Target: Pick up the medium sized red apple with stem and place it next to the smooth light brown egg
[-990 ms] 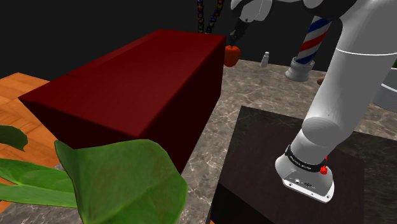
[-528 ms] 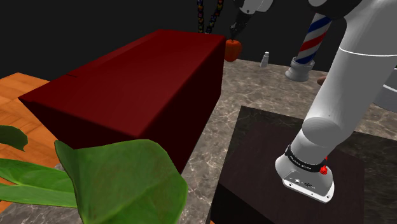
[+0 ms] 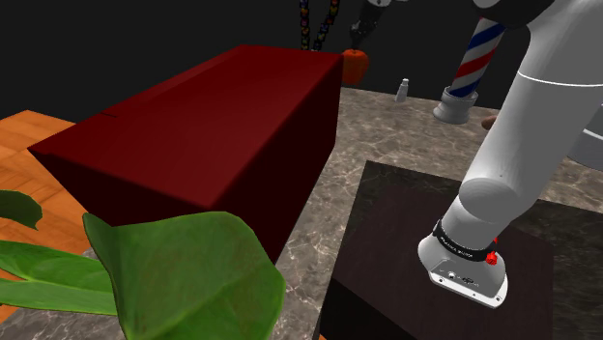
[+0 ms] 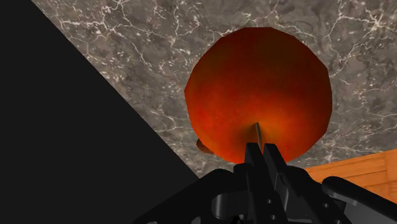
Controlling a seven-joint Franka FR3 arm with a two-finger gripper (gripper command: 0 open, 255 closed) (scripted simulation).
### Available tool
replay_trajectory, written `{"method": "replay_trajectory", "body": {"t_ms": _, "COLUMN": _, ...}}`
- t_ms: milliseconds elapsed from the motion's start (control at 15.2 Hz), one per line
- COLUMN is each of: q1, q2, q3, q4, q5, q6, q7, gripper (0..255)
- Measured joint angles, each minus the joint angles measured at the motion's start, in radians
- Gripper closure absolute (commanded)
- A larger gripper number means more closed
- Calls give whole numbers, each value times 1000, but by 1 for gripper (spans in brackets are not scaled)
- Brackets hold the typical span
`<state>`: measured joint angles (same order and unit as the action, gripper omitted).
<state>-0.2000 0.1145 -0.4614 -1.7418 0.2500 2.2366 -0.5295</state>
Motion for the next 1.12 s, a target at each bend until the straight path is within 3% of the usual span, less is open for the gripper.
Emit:
{"method": "replay_trajectory", "body": {"t_ms": 660, "q1": -6, "q2": 2, "q3": -6, "q4": 135, "q5": -15, "q6": -131, "q7": 25, "gripper": 255}}
{"method": "replay_trajectory", "body": {"t_ms": 1122, "q1": -31, "q2": -178, "q3": -37, "q4": -50, "q5": -76, "q6": -115, "q7": -31, "gripper": 255}}
